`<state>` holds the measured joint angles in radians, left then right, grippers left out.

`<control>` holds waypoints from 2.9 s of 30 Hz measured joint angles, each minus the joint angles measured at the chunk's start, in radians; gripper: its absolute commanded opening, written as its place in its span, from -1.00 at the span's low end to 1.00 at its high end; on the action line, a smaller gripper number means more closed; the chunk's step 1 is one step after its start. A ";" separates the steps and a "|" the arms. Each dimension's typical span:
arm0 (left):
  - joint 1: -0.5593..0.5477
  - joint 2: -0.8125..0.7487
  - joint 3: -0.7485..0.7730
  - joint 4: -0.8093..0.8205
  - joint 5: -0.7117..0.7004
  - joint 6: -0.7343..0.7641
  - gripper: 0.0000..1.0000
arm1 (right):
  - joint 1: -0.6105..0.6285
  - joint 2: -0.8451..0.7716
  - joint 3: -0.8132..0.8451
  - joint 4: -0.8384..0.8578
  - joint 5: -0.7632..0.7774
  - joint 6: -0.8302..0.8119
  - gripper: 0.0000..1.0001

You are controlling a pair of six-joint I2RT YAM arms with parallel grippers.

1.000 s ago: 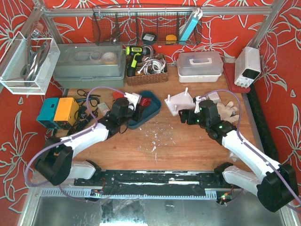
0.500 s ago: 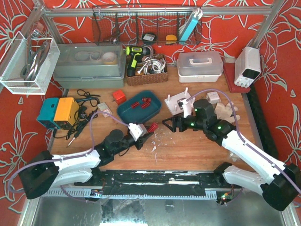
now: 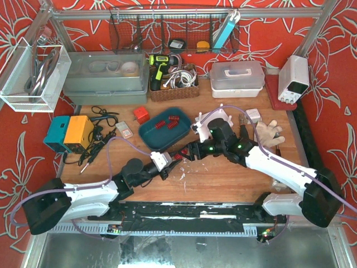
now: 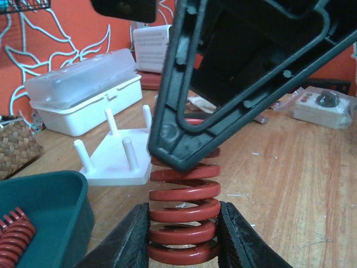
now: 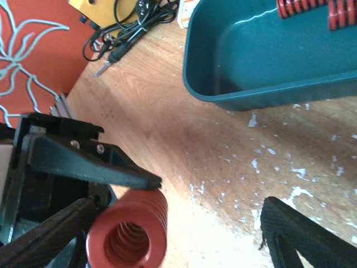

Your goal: Install the large spring

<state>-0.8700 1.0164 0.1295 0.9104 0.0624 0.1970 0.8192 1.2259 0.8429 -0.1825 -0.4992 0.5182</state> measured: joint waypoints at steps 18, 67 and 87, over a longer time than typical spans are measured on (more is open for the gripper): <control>-0.015 -0.048 -0.003 0.010 -0.011 0.016 -0.84 | 0.043 0.011 -0.032 0.154 -0.078 0.079 -0.51; -0.021 0.031 0.093 -0.167 -0.222 -0.184 0.99 | -0.451 0.623 0.559 -0.059 0.677 -0.261 -1.00; -0.021 0.031 0.099 -0.177 -0.222 -0.187 0.99 | -0.468 0.760 0.661 -0.110 0.645 -0.280 -0.91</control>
<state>-0.8913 1.0470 0.2287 0.7330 -0.1593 0.0097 0.3515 1.9854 1.5040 -0.2928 0.1459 0.2386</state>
